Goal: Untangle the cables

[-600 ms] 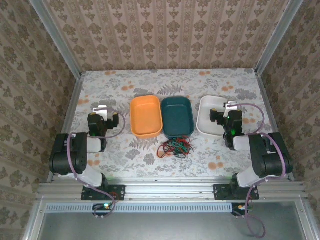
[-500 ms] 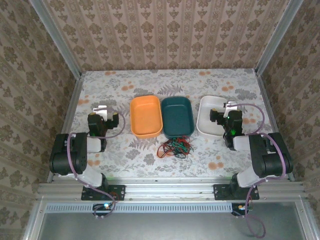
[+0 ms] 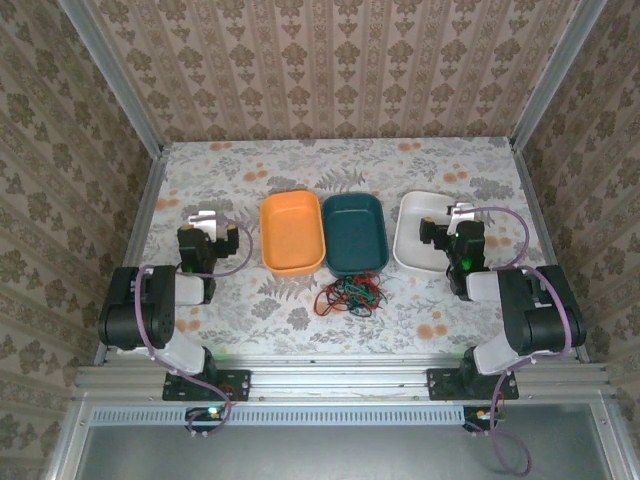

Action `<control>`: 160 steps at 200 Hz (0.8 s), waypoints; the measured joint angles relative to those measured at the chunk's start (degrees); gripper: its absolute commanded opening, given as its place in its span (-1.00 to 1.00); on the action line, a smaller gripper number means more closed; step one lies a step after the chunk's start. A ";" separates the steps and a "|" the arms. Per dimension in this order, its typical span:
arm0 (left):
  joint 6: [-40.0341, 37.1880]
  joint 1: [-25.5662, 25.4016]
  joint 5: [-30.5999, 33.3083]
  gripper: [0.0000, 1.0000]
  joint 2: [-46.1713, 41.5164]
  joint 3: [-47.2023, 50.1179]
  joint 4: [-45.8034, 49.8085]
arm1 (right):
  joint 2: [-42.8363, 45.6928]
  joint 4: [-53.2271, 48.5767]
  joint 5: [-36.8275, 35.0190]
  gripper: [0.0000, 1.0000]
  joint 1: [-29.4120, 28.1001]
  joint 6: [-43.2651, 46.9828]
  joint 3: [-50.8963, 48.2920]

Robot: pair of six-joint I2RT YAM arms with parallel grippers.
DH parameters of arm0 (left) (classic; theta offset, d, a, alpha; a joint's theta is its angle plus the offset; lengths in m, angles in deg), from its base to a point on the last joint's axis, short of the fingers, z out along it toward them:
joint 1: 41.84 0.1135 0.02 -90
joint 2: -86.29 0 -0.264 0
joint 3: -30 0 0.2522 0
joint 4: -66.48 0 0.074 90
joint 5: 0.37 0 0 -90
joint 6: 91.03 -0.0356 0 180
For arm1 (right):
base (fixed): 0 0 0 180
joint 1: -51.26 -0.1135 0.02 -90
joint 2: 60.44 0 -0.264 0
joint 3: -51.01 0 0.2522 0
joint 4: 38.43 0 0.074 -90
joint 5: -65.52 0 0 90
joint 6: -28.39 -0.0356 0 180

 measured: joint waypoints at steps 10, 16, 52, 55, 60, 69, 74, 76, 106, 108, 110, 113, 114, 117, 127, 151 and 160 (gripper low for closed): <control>-0.11 0.00 0.20 1.00 0.00 0.00 0.00 | 0.00 0.00 0.00 1.00 0.00 0.00 0.00; -0.13 0.00 0.24 1.00 0.00 0.00 0.00 | 0.00 0.00 0.00 1.00 0.00 0.00 0.00; -0.15 -0.04 0.63 1.00 0.00 0.00 -0.02 | 0.00 0.00 0.00 1.00 0.00 0.00 0.00; -0.15 -0.04 0.63 1.00 0.00 0.00 -0.02 | 0.00 0.00 0.00 1.00 0.00 0.00 0.00; -0.15 -0.02 0.63 1.00 0.00 0.00 0.00 | 0.00 0.00 0.00 1.00 0.00 0.00 0.00; -0.15 -0.02 0.61 1.00 0.00 0.00 0.00 | 0.00 0.00 0.00 1.00 0.00 0.00 0.00; -0.15 -0.02 0.61 1.00 0.00 0.00 0.00 | 0.00 0.00 0.00 1.00 0.00 0.00 0.00; -0.15 0.00 0.59 1.00 0.00 0.00 0.00 | 0.00 0.00 0.00 1.00 0.00 0.00 0.00; -0.35 0.02 -0.07 1.00 -1.31 -1.29 4.48 | 0.00 -0.09 0.72 1.00 0.13 -0.02 0.00; -0.39 -0.02 -0.07 1.00 -1.68 -1.73 5.79 | 0.00 -0.09 0.92 1.00 0.20 -0.02 0.00; -0.44 -0.04 -0.04 1.00 -2.08 -2.01 6.60 | 0.00 -0.11 1.09 1.00 0.24 -0.02 0.00; -0.55 -0.22 0.11 1.00 -2.86 -2.75 8.52 | 0.00 -0.13 1.31 1.00 0.35 -0.02 0.00; -0.55 -0.28 0.15 1.00 -3.04 -2.95 9.09 | 0.00 -0.11 1.42 1.00 0.39 -0.04 0.00; -0.61 -0.46 0.55 1.00 -3.93 -3.87 10.99 | 0.00 -0.13 1.55 1.00 0.44 -0.02 0.00; -0.94 -1.55 1.90 1.00 -6.86 -7.06 16.70 | 0.00 -0.13 2.21 0.86 0.76 -0.04 0.00; -1.64 -6.12 9.16 1.00 -14.14 -13.55 22.82 | 0.48 -3.65 3.63 0.55 1.18 -0.15 1.14; -1.33 -7.91 11.04 1.00 -16.87 -15.10 25.33 | 2.01 -10.71 3.32 0.51 1.16 -0.46 3.72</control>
